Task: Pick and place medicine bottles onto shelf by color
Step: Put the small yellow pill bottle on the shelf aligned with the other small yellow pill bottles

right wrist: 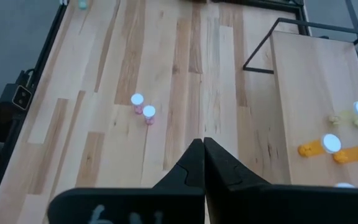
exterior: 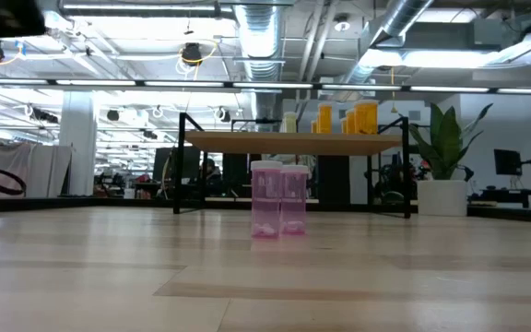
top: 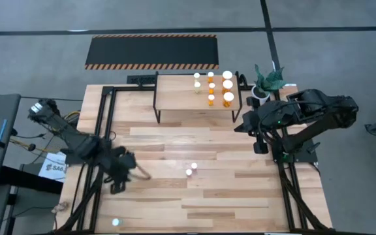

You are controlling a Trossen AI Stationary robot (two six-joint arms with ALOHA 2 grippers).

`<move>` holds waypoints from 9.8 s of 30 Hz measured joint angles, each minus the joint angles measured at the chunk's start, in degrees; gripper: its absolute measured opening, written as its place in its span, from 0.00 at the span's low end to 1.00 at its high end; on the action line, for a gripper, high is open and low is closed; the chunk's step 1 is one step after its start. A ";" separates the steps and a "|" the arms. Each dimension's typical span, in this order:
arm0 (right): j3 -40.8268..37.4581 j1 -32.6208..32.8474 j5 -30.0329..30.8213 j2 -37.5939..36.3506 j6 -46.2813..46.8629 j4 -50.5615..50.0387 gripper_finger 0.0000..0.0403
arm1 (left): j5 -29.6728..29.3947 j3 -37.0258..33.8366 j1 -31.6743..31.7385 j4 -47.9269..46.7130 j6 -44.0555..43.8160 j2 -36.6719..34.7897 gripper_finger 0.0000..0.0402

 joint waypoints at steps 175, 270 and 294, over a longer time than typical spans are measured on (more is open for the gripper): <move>19.76 -35.26 -19.41 51.13 -13.94 34.88 0.78 | 5.95 13.52 72.00 19.20 51.01 -10.17 0.63; -10.21 -37.74 -15.72 24.05 -8.42 35.06 0.32 | 4.33 13.57 72.01 20.51 49.94 -9.69 0.63; -14.97 -36.52 -12.36 23.61 -9.52 39.01 0.33 | 3.69 13.57 72.01 20.49 48.82 -9.69 0.63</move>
